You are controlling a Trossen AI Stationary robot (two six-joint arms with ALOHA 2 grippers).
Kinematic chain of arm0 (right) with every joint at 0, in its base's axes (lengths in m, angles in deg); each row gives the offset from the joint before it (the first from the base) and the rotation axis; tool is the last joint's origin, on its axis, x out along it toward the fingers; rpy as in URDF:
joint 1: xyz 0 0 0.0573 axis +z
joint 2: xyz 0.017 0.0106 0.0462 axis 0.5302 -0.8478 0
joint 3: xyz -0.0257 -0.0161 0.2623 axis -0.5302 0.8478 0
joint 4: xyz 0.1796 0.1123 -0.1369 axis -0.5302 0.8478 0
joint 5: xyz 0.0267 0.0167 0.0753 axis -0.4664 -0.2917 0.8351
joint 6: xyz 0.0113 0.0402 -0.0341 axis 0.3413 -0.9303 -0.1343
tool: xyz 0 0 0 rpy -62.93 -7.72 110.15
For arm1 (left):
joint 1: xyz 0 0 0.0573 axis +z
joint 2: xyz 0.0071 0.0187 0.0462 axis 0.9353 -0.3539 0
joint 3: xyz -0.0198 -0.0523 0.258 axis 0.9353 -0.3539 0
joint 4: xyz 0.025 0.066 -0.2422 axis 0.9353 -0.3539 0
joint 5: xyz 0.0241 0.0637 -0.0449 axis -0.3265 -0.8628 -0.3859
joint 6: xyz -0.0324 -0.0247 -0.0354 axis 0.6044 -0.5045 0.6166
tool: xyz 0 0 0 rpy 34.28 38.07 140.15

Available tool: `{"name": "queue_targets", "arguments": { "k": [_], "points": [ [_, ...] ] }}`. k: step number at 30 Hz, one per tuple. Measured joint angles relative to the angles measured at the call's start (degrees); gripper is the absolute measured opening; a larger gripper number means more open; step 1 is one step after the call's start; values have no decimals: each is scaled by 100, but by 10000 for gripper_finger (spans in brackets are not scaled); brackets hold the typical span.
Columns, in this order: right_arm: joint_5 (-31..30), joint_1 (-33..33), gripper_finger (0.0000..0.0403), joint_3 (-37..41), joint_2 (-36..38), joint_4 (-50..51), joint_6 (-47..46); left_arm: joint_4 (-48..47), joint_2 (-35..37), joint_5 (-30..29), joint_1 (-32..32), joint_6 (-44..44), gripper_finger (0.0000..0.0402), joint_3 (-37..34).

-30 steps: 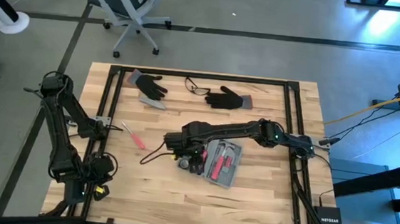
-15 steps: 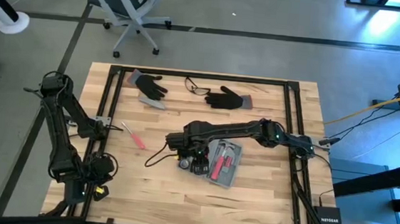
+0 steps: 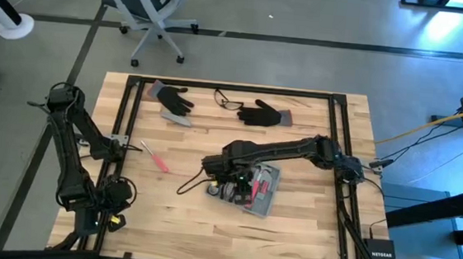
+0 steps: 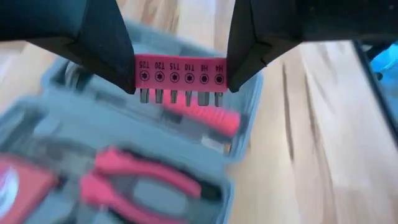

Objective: Prefit tool cases
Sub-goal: Put the orange multi bit set into the gray prefit tool case

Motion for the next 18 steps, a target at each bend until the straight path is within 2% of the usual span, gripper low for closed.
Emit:
{"name": "queue_targets", "arguments": {
  "k": [3,9,18],
  "points": [
    [14,30,214,645,456,-158,-350,-168,-2,-1,0,-6,0,0],
    [-14,364,214,1908,1116,-1177,-1319,-294,-1,-3,0,68,0,0],
    [-561,1235,214,3021,1215,-2500,-2761,-387,0,-5,0,226,0,0]
  ]
}}
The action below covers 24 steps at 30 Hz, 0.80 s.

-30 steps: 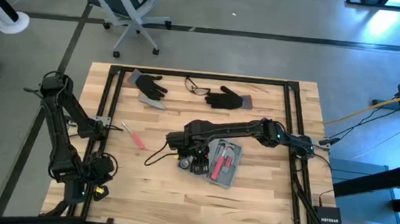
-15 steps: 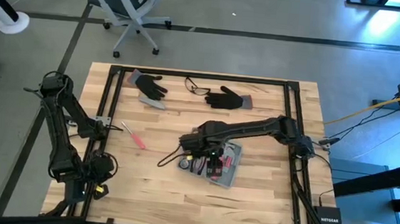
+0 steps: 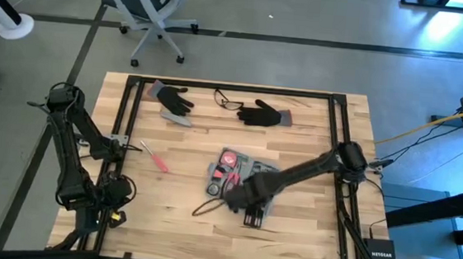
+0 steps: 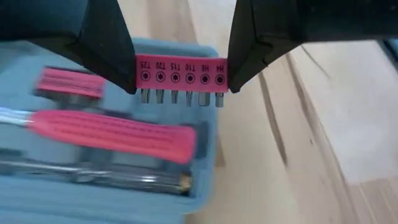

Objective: Prefit tool cases
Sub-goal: Put the orange multi bit set into the gray prefit tool case

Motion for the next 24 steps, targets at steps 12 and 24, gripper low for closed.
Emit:
{"name": "queue_targets", "arguments": {
  "k": [12,24],
  "points": [
    [-716,283,214,796,18,-707,-863,-44,-1,167,0,228,0,0],
    [-391,285,214,799,13,-1081,-854,-59,-2,175,0,137,0,0]
  ]
}}
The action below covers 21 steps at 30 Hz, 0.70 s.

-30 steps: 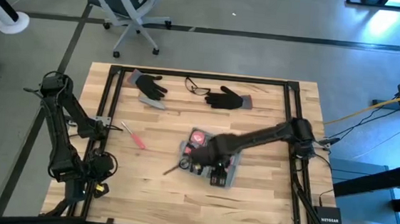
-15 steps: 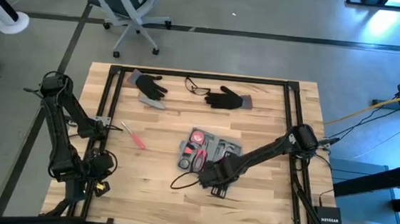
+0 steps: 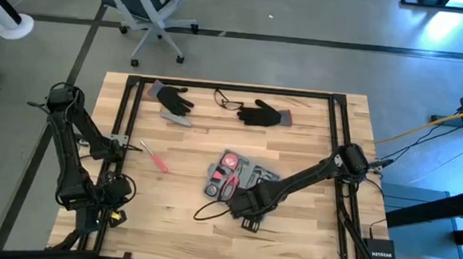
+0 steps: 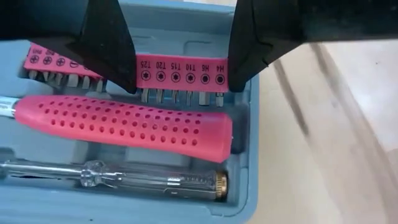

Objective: Prefit tool cases
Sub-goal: Put the orange multi bit set into the gray prefit tool case

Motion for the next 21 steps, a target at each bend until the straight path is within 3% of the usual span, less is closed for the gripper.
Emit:
{"name": "queue_targets", "arguments": {
  "k": [10,21],
  "points": [
    [99,0,216,-2,-4,120,15,-42,2,0,0,36,0,0],
    [-107,-2,275,-1,-15,91,156,-33,2,85,0,88,0,0]
  ]
}}
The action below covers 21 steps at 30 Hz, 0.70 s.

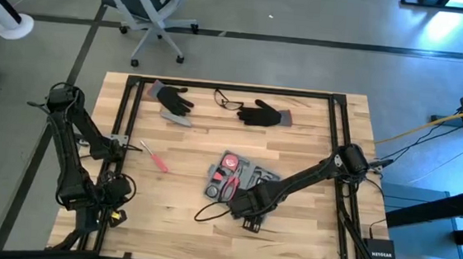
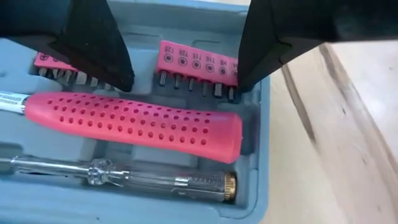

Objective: Prefit tool cases
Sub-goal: Put the orange multi bit set into the gray prefit tool case

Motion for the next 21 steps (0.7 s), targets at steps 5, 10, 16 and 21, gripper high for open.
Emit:
{"name": "queue_targets", "arguments": {
  "k": [5,10,16,21],
  "points": [
    [-53,-4,277,-1,0,38,50,2,0,3,0,14,0,0],
    [-281,-89,277,-116,0,179,399,2,0,5,0,85,0,0],
    [-565,-136,266,-284,174,531,794,6,0,3,2,-51,0,0],
    [-501,-121,258,-391,549,1066,1033,11,0,3,7,-256,0,2]
  ]
}}
